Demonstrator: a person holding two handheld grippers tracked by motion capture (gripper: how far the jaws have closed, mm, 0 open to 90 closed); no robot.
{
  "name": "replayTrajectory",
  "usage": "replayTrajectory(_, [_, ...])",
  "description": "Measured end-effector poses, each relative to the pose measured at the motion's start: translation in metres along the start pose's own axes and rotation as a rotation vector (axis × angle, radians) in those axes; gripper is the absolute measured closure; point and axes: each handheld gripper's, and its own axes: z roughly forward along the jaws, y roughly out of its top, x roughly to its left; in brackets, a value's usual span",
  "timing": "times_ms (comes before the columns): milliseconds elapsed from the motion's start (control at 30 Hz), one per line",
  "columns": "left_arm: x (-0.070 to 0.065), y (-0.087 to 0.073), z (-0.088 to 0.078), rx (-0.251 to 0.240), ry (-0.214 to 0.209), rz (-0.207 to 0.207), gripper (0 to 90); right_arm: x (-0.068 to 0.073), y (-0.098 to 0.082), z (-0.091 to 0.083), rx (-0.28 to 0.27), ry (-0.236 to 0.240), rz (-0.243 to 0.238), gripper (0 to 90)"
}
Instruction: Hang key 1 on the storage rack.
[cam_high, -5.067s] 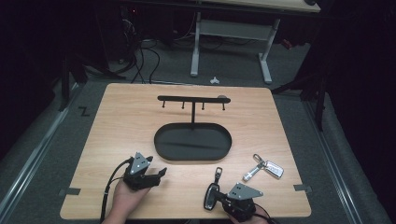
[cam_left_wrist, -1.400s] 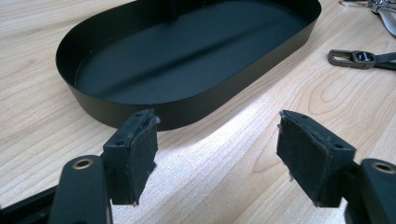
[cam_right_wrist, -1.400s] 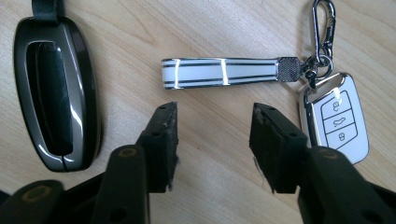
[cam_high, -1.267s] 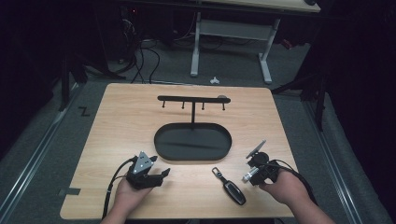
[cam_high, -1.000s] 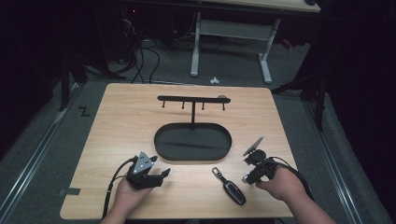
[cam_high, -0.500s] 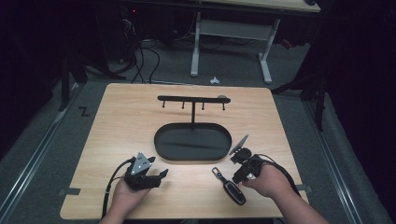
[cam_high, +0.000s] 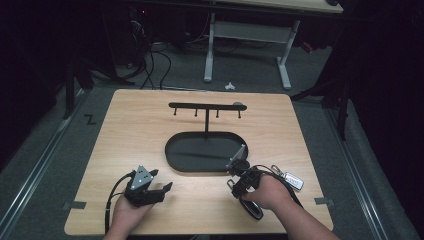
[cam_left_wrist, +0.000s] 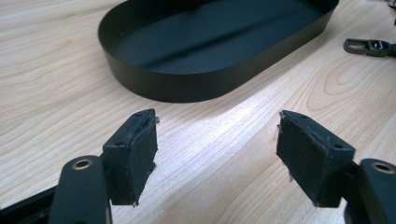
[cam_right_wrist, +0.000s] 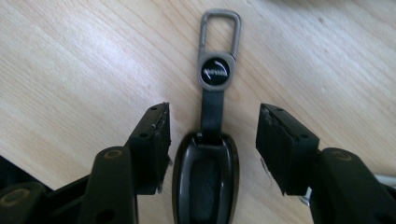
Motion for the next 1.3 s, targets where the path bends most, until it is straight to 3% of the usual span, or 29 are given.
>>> replayTrajectory(100, [0.001,-0.002,-0.002,0.004,0.005,0.0,29.4,0.004,0.002,0.003,0.027,0.0,0.039,49.3])
replayTrajectory(400, [0.002,-0.002,-0.004,0.004,0.007,0.0,29.4,0.001,0.005,0.015,0.053,-0.014,0.028,62.2])
replayTrajectory(633, [0.0,-0.002,-0.003,0.002,0.006,0.004,29.4,0.005,0.007,0.017,0.077,-0.022,-0.002,78.4])
replayTrajectory(900, [0.0,-0.001,-0.003,0.002,0.005,0.007,29.4,0.009,0.008,0.017,0.09,-0.036,-0.055,80.2])
replayTrajectory(1033, [0.001,-0.002,-0.003,0.001,0.005,0.002,29.5,0.01,0.006,0.017,0.062,-0.052,-0.116,80.6])
replayTrajectory(1133, [0.001,-0.002,-0.002,0.005,0.004,0.001,29.5,0.01,0.004,0.012,0.055,-0.034,-0.074,80.5])
replayTrajectory(1300, [-0.001,-0.001,0.0,0.011,0.001,0.011,29.5,0.003,0.0,-0.004,0.012,-0.029,-0.055,80.5])
